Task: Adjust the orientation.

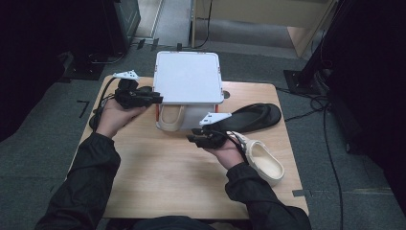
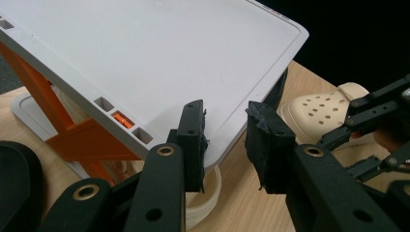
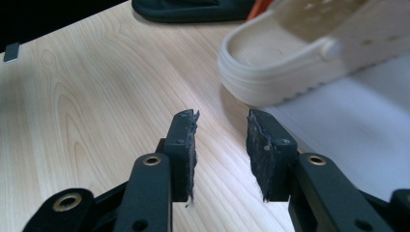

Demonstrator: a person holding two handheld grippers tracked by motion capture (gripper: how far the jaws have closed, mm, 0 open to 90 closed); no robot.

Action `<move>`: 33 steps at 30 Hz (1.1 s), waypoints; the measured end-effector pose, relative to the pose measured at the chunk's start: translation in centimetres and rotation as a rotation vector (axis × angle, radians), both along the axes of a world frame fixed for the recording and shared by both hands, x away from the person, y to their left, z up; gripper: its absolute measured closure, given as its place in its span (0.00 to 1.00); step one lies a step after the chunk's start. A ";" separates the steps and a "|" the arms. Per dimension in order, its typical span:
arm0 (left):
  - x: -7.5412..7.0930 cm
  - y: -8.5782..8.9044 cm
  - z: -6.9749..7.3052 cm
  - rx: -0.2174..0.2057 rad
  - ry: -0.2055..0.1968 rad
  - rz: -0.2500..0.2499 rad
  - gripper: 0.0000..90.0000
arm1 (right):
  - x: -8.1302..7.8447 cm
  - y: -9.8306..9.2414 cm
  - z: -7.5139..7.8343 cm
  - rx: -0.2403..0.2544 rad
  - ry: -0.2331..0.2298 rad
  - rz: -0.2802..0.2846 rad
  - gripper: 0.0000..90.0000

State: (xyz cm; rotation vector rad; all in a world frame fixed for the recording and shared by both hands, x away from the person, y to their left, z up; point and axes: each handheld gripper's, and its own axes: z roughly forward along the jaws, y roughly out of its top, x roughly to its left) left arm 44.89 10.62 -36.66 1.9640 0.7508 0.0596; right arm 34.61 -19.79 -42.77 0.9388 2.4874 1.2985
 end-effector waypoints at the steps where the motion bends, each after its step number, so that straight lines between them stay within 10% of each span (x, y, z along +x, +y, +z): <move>1: 0.0 0.0 0.0 -0.002 0.001 -0.001 0.76 | -0.2 -0.5 0.1 0.001 0.003 -0.008 0.71; 33: 0.1 0.0 -0.1 -0.013 -0.010 -0.022 0.70 | -4.6 -15.4 1.7 -0.023 -0.036 -0.245 0.65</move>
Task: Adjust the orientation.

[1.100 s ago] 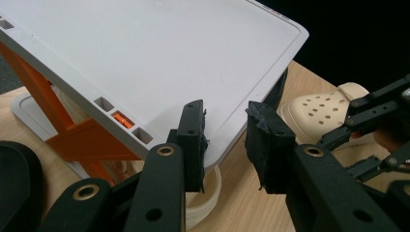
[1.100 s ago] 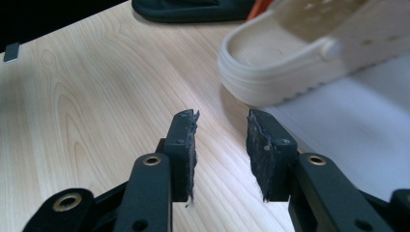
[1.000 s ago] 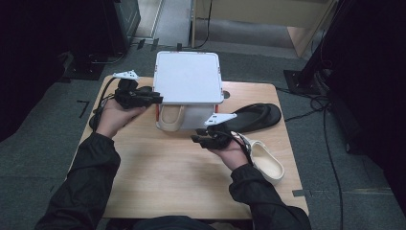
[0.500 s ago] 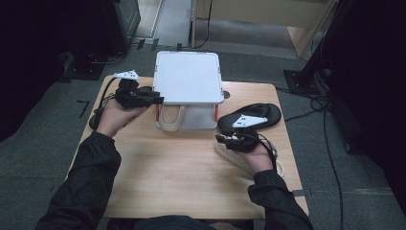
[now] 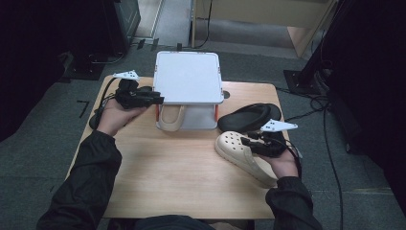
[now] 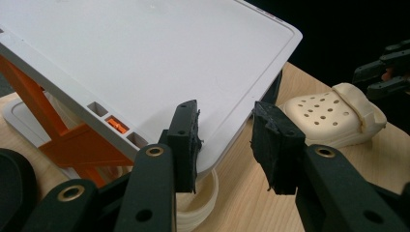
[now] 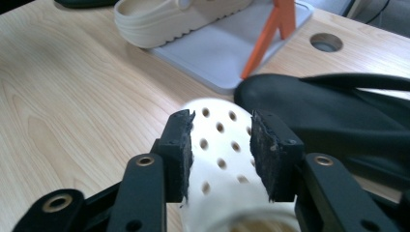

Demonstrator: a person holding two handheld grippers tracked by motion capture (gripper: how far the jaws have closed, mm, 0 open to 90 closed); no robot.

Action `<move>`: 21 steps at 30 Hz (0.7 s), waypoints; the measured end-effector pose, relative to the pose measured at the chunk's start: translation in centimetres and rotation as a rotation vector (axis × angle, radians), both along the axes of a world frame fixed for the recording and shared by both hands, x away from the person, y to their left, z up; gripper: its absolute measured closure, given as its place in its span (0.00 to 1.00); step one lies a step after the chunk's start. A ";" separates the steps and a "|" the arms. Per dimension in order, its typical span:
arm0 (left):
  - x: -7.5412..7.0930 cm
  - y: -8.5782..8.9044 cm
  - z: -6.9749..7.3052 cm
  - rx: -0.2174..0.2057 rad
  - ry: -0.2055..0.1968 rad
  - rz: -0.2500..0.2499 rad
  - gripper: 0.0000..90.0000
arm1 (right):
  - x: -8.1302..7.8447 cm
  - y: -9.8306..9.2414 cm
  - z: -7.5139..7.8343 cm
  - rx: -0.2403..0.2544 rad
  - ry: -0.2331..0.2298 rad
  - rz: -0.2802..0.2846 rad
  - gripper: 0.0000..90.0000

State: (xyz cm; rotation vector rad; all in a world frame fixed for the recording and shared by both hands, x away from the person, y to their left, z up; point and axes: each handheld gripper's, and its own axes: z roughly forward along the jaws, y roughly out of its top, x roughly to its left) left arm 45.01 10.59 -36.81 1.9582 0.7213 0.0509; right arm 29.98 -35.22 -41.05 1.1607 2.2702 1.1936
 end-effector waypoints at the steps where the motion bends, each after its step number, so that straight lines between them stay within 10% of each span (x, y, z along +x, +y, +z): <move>1: 0.0 0.0 0.0 0.002 -0.002 0.000 0.70 | -0.1 -0.4 0.0 -0.002 0.002 -0.004 0.65; 21: 0.0 0.1 -0.1 -0.006 -0.004 -0.009 0.70 | -0.6 -5.2 -3.1 -0.035 0.047 -0.029 0.57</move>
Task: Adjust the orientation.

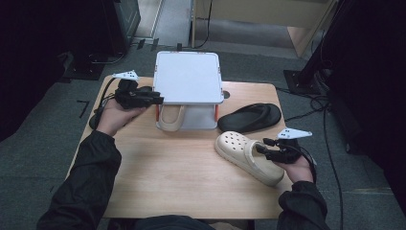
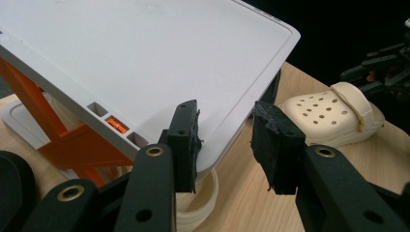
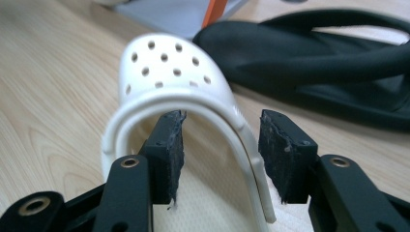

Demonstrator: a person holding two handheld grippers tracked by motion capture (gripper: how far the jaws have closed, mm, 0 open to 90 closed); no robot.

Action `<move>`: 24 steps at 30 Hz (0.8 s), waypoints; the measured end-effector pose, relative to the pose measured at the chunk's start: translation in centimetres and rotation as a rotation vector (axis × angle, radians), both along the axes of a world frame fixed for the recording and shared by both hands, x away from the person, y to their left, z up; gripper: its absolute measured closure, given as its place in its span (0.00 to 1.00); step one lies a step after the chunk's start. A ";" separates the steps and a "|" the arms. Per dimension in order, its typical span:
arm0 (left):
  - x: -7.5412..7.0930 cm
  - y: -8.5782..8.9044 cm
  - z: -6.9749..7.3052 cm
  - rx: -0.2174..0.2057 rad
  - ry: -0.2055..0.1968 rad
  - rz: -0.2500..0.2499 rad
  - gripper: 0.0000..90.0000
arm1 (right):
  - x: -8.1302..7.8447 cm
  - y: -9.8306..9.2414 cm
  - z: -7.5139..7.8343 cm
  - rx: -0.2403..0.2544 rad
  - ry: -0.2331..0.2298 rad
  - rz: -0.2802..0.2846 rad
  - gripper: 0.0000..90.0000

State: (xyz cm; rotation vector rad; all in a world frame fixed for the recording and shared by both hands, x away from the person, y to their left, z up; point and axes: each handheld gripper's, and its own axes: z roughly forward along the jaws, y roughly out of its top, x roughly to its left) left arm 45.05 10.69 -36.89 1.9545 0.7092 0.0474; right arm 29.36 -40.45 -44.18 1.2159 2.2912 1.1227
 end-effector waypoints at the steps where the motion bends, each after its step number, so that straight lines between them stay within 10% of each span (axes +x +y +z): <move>1: 0.0 0.0 0.0 0.002 -0.001 0.001 0.70 | 0.1 -0.1 -0.4 -0.009 0.002 -0.004 0.57; 24: 0.0 0.0 0.0 -0.004 0.002 -0.001 0.70 | 2.6 0.9 -2.1 0.005 0.030 0.093 0.74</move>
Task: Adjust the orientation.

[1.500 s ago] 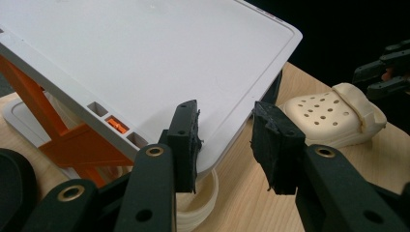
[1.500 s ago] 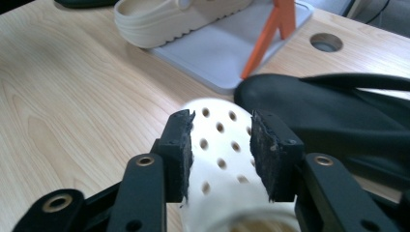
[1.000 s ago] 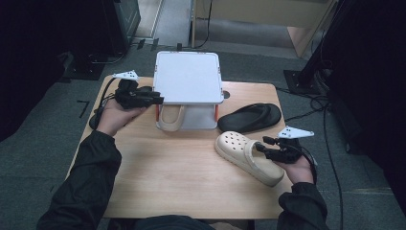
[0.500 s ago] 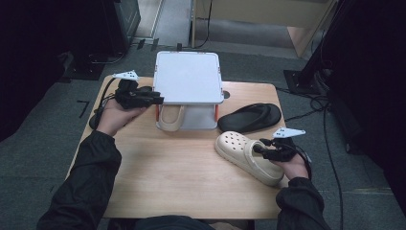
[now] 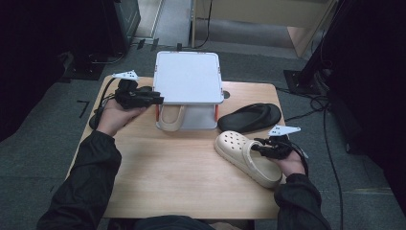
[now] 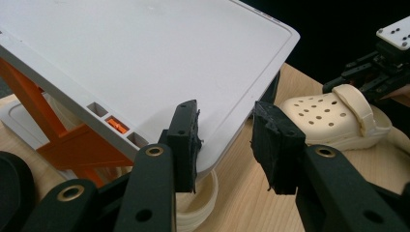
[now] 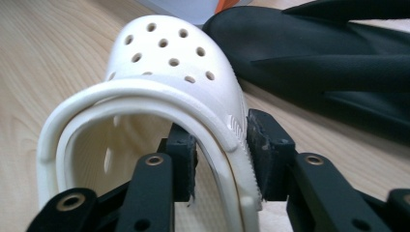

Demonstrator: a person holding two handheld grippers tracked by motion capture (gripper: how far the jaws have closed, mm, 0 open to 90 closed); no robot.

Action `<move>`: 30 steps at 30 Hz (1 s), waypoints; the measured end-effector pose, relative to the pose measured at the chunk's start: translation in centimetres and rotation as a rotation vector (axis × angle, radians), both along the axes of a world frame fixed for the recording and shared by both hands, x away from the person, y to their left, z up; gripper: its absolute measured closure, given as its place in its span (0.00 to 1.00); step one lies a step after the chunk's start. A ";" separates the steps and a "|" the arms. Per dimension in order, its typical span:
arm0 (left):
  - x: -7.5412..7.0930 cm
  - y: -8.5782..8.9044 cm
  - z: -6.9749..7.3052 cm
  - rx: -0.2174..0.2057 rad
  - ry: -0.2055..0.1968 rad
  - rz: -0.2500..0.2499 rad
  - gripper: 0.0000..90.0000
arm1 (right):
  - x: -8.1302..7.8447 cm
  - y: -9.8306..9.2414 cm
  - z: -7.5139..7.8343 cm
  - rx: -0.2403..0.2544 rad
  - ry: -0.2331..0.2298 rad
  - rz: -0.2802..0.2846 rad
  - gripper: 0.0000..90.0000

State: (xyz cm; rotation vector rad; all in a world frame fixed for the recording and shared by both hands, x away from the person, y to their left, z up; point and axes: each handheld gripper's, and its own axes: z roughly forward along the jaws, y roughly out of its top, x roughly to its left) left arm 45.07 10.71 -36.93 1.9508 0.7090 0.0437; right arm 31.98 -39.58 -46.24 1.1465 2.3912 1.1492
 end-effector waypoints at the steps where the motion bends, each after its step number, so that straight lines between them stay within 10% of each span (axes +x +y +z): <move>1: 0.0 0.0 0.0 0.000 0.000 0.000 0.70 | -0.1 0.1 0.1 0.006 0.003 0.004 0.75; 30: 0.0 0.0 0.0 -0.001 0.001 -0.001 0.70 | 1.0 8.1 3.6 0.041 -0.083 -0.102 0.84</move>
